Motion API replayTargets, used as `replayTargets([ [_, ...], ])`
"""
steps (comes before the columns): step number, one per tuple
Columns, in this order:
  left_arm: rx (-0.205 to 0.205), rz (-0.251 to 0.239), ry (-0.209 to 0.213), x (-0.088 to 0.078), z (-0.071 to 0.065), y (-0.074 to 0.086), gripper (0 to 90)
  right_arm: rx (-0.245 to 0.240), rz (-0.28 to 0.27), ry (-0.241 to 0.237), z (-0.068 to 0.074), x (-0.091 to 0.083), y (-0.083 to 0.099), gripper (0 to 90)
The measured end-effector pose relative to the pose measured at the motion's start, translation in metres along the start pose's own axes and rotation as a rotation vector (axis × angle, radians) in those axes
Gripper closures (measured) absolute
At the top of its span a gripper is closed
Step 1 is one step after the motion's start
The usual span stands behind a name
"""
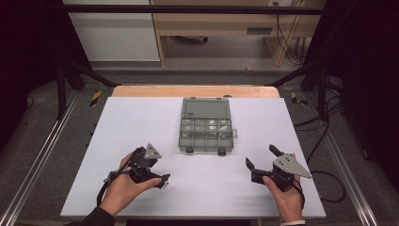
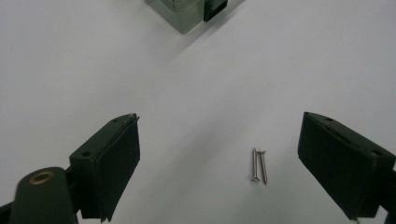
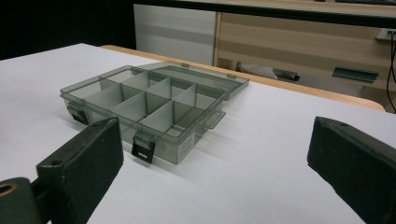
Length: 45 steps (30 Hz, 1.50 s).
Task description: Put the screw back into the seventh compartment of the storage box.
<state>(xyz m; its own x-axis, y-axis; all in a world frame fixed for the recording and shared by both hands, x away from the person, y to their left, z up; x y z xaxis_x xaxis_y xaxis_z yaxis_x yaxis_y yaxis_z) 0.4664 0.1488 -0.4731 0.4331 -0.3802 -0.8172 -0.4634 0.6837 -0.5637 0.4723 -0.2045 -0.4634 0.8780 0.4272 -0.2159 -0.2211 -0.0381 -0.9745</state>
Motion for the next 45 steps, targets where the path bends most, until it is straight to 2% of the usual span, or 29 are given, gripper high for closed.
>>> replayTargets([
  [2,-0.001,0.017,0.001,0.003,-0.001,0.002,12.8,0.002,0.0,0.001,0.0,-0.001,0.0,3.5],
  [4,-0.001,0.03,0.023,0.005,-0.004,0.004,12.1,0.004,-0.002,0.002,0.0,-0.001,0.0,3.5],
  [15,0.02,0.066,0.029,0.012,-0.007,0.009,11.7,0.005,0.0,0.002,-0.001,0.0,0.0,3.5],
  [23,0.007,0.091,0.065,0.011,-0.01,0.012,28.1,0.002,-0.003,0.002,0.0,-0.001,0.0,3.6],
  [27,-0.002,0.091,0.074,0.01,-0.01,0.011,41.6,0.006,-0.001,0.006,-0.001,-0.001,0.0,3.6],
  [32,-0.006,0.102,0.083,0.01,-0.008,0.011,53.2,0.004,0.0,0.005,-0.001,0.0,0.0,3.6],
  [38,-0.026,0.107,0.085,0.011,-0.005,0.014,59.6,0.006,0.0,0.009,-0.001,0.0,0.001,3.6],
  [45,0.003,0.135,0.112,0.018,-0.015,0.015,66.0,0.009,0.0,0.01,-0.002,-0.001,0.0,3.6],
])
Point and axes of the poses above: each handheld gripper's, and its own axes: x roughly forward along the jaws, y roughly out of its underside, z roughly to its left, the point moved 7 cm from there along x, roughly forward along the jaws, and after that the axes turned 6 degrees about x, right-handed, at the moved point
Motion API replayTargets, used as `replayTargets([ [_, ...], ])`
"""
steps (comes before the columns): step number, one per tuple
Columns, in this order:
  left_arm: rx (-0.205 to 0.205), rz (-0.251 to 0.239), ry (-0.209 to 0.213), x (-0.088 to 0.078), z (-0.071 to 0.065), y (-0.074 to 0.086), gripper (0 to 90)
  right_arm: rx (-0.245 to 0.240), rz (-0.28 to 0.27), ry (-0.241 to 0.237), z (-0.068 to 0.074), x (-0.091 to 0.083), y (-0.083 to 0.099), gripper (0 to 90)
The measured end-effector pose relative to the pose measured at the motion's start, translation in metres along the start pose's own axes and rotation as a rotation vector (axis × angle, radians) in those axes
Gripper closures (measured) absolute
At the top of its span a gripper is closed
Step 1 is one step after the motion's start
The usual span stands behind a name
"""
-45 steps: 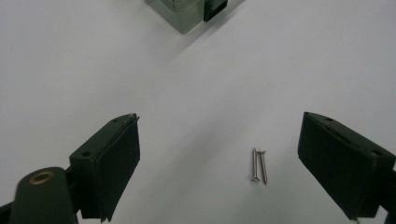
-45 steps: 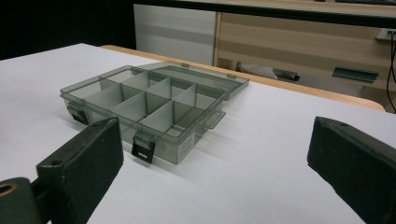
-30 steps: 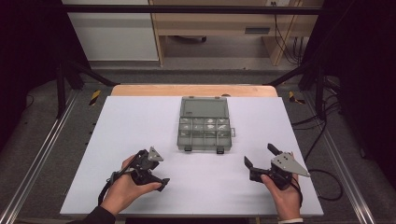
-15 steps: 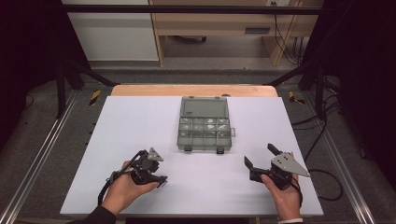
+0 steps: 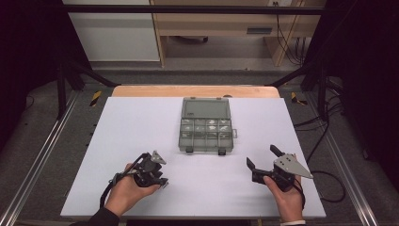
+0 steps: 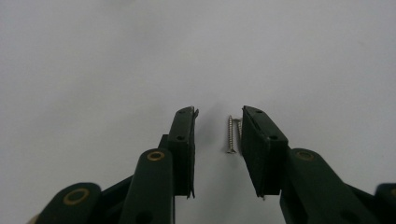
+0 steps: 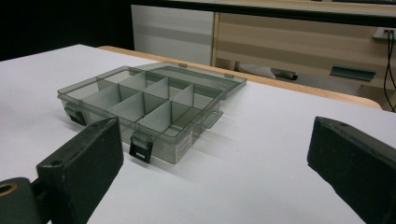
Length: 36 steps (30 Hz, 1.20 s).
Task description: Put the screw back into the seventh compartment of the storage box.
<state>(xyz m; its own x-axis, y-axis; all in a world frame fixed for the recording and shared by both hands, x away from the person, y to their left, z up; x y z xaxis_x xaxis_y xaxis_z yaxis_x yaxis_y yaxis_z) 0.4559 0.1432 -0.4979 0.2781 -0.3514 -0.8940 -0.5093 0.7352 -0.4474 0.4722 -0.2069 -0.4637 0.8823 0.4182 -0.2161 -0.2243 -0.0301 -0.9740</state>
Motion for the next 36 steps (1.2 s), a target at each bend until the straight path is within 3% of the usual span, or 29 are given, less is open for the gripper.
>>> replayTargets([
  [12,0.007,0.039,0.005,0.008,-0.002,0.002,72.2,-0.002,0.0,0.0,0.001,0.0,0.0,3.5],
  [36,-0.001,0.048,0.022,0.016,-0.003,0.005,87.5,-0.004,0.0,-0.003,0.001,0.001,0.001,3.6],
])
Point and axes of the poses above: each handheld gripper's, and its own axes: x roughly forward along the jaws, y roughly out of its underside, z roughly to its left, the point moved 7 cm from there along x, roughly forward along the jaws, and after that the axes turned 6 degrees about x, right-handed, at the moved point
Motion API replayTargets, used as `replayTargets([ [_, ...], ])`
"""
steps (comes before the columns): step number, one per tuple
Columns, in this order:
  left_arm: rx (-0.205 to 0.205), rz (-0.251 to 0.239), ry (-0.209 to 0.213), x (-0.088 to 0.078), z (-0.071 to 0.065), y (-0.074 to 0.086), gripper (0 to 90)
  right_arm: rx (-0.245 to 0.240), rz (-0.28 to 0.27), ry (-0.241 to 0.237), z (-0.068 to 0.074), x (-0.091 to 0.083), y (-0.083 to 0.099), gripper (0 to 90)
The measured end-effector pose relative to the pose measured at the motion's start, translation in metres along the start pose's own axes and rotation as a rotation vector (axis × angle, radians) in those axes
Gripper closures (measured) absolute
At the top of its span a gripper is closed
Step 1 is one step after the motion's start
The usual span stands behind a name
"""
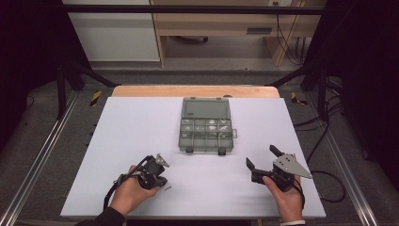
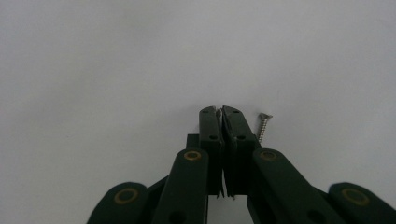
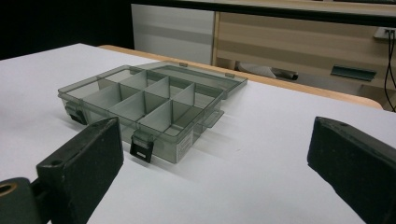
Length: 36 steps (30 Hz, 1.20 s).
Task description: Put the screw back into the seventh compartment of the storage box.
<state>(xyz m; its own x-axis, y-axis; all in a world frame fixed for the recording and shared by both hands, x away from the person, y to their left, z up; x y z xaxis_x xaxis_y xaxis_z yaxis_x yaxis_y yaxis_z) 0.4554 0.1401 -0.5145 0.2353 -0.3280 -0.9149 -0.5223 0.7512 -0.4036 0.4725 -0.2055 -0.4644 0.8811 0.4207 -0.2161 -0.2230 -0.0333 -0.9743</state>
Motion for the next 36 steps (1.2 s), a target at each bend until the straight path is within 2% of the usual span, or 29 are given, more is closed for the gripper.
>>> replayTargets([
  [8,-0.01,-0.031,-0.007,-0.005,0.003,-0.001,88.1,0.003,0.004,0.001,0.0,0.001,0.001,3.6],
  [12,-0.01,-0.062,-0.011,-0.011,0.004,-0.003,88.1,0.0,0.009,0.003,0.0,0.002,0.002,3.5],
  [18,-0.029,-0.097,-0.019,-0.019,0.012,-0.005,88.1,-0.003,0.01,0.003,0.0,0.002,0.002,3.6],
  [20,-0.042,-0.12,-0.019,-0.022,0.014,-0.008,88.1,-0.004,0.006,0.001,0.001,0.001,0.002,3.6],
  [25,-0.031,-0.14,-0.032,-0.025,0.014,-0.02,88.2,0.001,0.003,-0.001,0.0,0.0,0.001,3.6],
  [31,-0.029,-0.184,-0.032,-0.025,0.012,-0.038,88.1,-0.001,0.007,-0.003,0.0,0.001,0.001,3.5],
  [32,-0.027,-0.179,-0.026,-0.026,0.012,-0.039,88.1,-0.007,0.01,-0.004,0.001,0.002,0.002,3.5],
  [36,-0.028,-0.2,-0.041,-0.027,0.012,-0.049,88.1,-0.008,0.009,-0.005,0.002,0.001,0.001,3.5],
])
Point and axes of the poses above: each handheld gripper's, and its own axes: x roughly forward along the jaws, y roughly out of its underside, z roughly to its left, the point moved 7 cm from there along x, roughly forward along the jaws, and after that the axes turned 6 degrees about x, right-handed, at the moved point
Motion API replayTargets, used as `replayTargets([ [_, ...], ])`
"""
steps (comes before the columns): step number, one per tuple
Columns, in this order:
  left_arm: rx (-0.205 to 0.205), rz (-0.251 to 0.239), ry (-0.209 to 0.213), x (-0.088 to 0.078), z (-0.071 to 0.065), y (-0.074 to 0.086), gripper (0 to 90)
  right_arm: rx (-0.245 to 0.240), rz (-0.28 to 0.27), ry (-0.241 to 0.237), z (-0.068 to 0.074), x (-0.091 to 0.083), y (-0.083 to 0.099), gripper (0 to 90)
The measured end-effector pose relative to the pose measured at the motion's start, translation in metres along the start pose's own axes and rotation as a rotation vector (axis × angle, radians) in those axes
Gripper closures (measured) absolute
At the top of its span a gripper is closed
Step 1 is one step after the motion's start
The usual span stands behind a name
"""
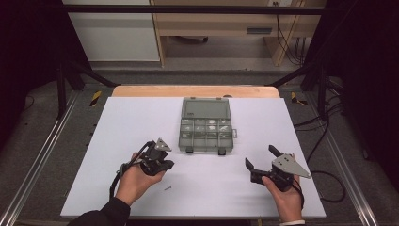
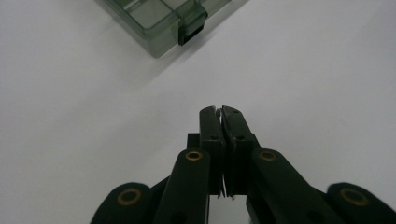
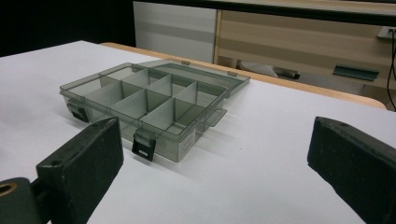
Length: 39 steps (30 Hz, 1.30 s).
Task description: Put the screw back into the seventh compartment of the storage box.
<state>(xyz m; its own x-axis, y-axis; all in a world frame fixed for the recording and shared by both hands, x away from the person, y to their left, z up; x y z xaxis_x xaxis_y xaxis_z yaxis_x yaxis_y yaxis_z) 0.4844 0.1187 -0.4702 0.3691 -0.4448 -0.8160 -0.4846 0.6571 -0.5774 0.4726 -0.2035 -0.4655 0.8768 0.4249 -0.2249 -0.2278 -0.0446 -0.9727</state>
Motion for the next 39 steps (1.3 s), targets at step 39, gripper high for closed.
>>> replayTargets([
  [39,0.057,-0.089,0.007,0.013,-0.023,-0.086,88.1,0.001,-0.007,-0.006,0.001,0.0,-0.002,3.7],
])
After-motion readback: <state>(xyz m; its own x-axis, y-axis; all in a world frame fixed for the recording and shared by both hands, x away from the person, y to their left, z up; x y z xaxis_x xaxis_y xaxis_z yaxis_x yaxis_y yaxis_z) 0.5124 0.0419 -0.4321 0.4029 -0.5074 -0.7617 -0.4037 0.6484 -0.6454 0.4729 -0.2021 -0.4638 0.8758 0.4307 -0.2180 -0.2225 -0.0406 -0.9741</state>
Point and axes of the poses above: each handheld gripper's, and its own axes: x roughly forward along the jaws, y roughly out of its underside, z roughly to its left, the point moved 7 cm from there along x, roughly forward along the jaws, and after that the axes turned 6 degrees about x, right-handed, at the moved point
